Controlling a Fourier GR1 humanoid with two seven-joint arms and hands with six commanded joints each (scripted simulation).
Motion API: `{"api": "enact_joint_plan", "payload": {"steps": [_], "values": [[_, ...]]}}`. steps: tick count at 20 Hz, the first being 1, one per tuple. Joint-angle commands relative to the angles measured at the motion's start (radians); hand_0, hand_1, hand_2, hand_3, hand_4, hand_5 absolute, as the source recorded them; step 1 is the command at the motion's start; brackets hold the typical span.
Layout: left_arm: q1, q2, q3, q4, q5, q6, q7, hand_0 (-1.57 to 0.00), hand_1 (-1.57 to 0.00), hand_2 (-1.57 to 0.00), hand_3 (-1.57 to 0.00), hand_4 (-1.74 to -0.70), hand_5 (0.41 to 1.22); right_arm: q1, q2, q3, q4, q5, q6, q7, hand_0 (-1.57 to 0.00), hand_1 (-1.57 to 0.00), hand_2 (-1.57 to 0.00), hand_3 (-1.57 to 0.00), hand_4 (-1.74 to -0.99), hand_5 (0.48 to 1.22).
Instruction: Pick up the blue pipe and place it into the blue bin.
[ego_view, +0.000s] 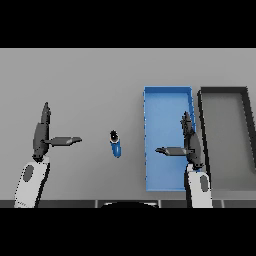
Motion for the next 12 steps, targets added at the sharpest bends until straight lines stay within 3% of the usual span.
{"api": "enact_joint_plan", "payload": {"steps": [1, 6, 8, 12], "values": [[-0.001, -0.002, -0.001, 0.0, -0.001, 0.001, -0.004, 0.0, 0.0, 0.0, 0.0, -1.01, 0.586, -0.001, -0.002, -0.002, 0.001, -0.002, 0.0, 0.001, 0.0, 0.0, 0.0, 0.0, -1.222, 0.603], [-0.006, -0.018, -0.013, 0.005, -0.016, 0.017, -0.004, 0.0, 0.0, 0.0, 0.0, -1.01, 0.586, -0.002, -0.019, -0.02, 0.009, -0.017, 0.01, -0.001, 0.0, 0.0, 0.0, 0.0, -1.222, 0.603], [0.044, 0.089, -0.058, -0.01, -0.024, -0.158, -0.111, 0.0, 0.0, 0.0, 0.0, -1.01, 0.588, 0.043, -0.107, 0.028, -0.047, 0.053, 0.065, -0.087, 0.0, 0.0, 0.0, 0.0, -1.227, 0.603], [0.052, 0.151, -0.08, -0.015, -0.034, -0.24, -0.131, 0.0, 0.0, 0.0, 0.0, -1.01, 0.587, 0.084, -0.136, 0.066, -0.093, 0.094, 0.087, -0.085, 0.0, 0.0, 0.0, 0.0, -1.231, 0.599]]}}
